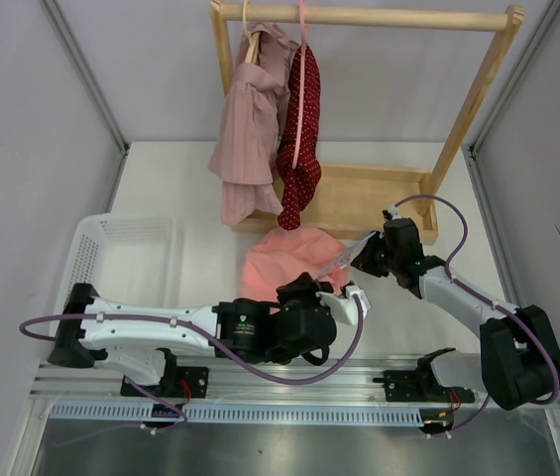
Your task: Place the skirt on the hanger
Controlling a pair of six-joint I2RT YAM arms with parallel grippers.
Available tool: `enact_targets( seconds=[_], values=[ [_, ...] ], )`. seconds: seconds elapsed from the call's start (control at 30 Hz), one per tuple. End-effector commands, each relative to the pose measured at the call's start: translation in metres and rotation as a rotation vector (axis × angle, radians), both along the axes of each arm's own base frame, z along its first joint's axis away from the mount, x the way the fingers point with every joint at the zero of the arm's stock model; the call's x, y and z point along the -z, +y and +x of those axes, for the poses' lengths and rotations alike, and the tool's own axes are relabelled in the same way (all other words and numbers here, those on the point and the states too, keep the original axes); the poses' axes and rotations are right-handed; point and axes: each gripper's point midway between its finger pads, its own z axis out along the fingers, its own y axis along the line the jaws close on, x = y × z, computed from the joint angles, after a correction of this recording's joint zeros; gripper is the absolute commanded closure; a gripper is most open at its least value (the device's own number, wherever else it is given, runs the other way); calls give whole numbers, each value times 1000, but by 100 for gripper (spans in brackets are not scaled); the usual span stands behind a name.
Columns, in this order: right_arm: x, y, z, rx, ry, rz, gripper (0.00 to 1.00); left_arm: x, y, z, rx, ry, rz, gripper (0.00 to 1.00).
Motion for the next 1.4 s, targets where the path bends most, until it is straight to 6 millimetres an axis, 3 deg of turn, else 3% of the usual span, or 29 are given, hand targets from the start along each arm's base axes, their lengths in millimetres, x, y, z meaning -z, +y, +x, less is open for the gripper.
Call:
enact_targets(
  seconds=[0.0,0.77,1.37],
  values=[
    [-22,8,15,-15,-68,28,91,-15,-3,1,-13,-30,-1,100],
    [-26,5,14,-11,-81,20,91,6,-11,-2,5,-28,29,100],
    [-32,-2,11,3,-94,-4,91,31,-17,8,28,129,-11,100]
  ],
)
